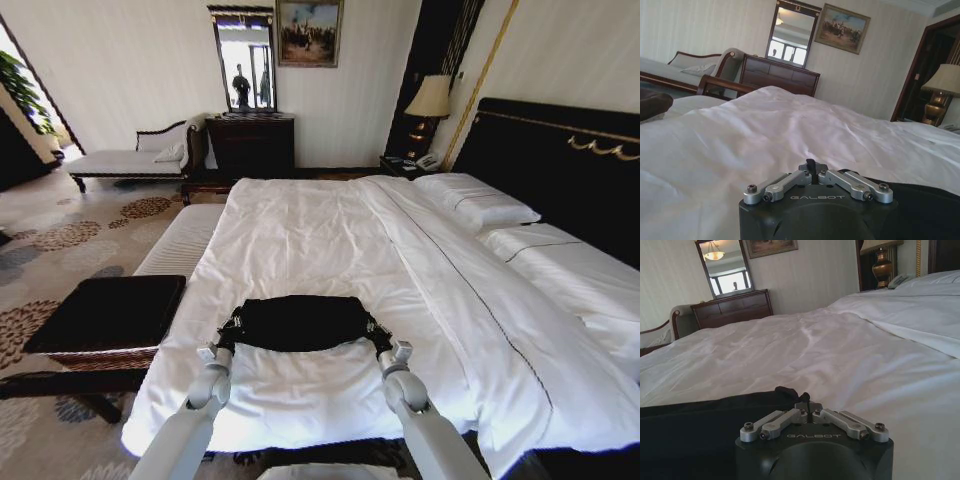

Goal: Fold the clothes on the bed and place them into the basket.

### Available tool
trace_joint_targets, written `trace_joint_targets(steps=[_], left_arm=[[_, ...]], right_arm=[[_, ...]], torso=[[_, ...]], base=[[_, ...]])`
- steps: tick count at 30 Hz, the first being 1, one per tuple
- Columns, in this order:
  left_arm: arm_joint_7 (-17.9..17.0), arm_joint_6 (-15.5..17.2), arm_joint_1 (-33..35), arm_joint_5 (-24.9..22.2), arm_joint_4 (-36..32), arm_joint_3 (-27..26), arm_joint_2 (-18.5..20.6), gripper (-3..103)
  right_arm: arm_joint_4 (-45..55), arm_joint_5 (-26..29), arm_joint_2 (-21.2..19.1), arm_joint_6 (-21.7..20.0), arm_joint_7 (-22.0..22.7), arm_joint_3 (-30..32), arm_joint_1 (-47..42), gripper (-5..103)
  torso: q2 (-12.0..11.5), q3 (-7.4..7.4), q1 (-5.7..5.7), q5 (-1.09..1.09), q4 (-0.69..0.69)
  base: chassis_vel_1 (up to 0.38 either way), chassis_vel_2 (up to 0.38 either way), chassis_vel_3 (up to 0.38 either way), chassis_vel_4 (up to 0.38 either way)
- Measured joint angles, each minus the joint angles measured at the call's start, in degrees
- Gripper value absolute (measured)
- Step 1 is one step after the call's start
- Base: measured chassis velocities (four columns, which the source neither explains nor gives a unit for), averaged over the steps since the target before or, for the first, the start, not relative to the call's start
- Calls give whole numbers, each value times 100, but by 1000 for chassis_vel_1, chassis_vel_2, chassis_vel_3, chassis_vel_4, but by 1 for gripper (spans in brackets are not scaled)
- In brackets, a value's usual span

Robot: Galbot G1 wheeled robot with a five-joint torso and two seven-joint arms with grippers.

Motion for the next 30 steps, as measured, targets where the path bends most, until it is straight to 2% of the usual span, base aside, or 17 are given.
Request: trace_joint_targets(steps=[7, 8, 11, 12, 14, 15, 16, 18, 20, 21, 22, 24, 25, 26, 27, 29, 30], left_arm=[[-5, 7, 50, 15, -67, -30, 82, 1], [-4, 10, 62, 59, -59, -31, 83, -1], [-64, 86, 201, 145, -181, -38, 101, 3], [-64, 86, 201, 145, -181, -38, 101, 3], [-74, 107, 471, 283, -430, -117, 166, 14], [-69, 108, 574, 321, -527, -156, 188, 19], [-69, 108, 574, 321, -527, -156, 188, 19], [-41, 119, 945, 339, -994, -326, 263, 25], [-38, 161, 1156, 250, -1426, -476, 328, 36], [-48, 187, 1187, 195, -1593, -517, 361, 41], [-48, 187, 1187, 195, -1593, -517, 361, 41], [-180, 350, 1038, 17, -1844, -475, 452, 52], [-234, 435, 846, -24, -1841, -372, 489, 52], [-260, 491, 591, -18, -1731, -226, 516, 57], [-260, 491, 591, -18, -1731, -226, 516, 57], [-305, 558, 56, 60, -1252, 146, 522, 69], [-308, 594, -179, 74, -967, 367, 506, 74]], right_arm=[[161, -62, 38, 4, -23, 61, -241, 0], [112, -111, 46, 24, -37, 59, -257, -3], [123, -169, 48, 44, -54, 70, -329, 12], [123, -169, 48, 44, -54, 70, -329, 12], [317, -167, 9, 43, -56, 139, -464, 23], [423, -155, -9, 39, -56, 182, -534, 23], [423, -155, -9, 39, -56, 182, -534, 23], [763, -52, -54, 20, -36, 341, -759, 33], [1092, 63, -106, -7, 20, 488, -899, 44], [1244, 142, -150, -43, 56, 538, -918, 44], [1244, 142, -150, -43, 56, 538, -918, 44], [1479, 317, -334, -192, 110, 515, -794, 55], [1488, 351, -429, -267, 110, 409, -651, 61], [1427, 353, -510, -318, 102, 264, -487, 66], [1427, 353, -510, -318, 102, 264, -487, 66], [1030, 267, -576, -365, 51, -193, 27, 66], [766, 218, -529, -373, 28, -447, 323, 77]], torso=[[0, 0, 0, 0, 0], [0, 0, 0, 0, 0], [0, 0, 0, 0, 0], [0, 0, 0, 0, 0], [0, 0, 1, 1, 0], [0, 0, 1, 1, 1], [0, 0, 1, 1, 1], [0, 0, -1, 0, 1], [1, 0, -1, 1, 1], [1, -1, -1, 1, 1], [1, -1, -1, 1, 1], [1, -1, -2, 1, 1], [1, -1, -2, 0, 0], [1, -1, -1, 0, 0], [1, -1, -1, 0, 0], [1, 0, 0, -1, -3], [0, 1, 0, 0, -2]], base=[[0, 0, 0, 0], [0, 0, 0, 0], [0, 0, 0, 0], [0, 0, 0, 0], [0, 0, 0, 0], [0, 0, 0, 0], [0, 0, 0, 0], [0, 0, 0, 0], [0, 0, 0, 0], [0, 0, 0, 0], [0, 0, 0, 0], [0, 0, 0, 0], [0, 0, 0, 0], [0, 0, 0, 0], [0, 0, 0, 0], [0, 0, 0, 0], [0, 0, 0, 0]])
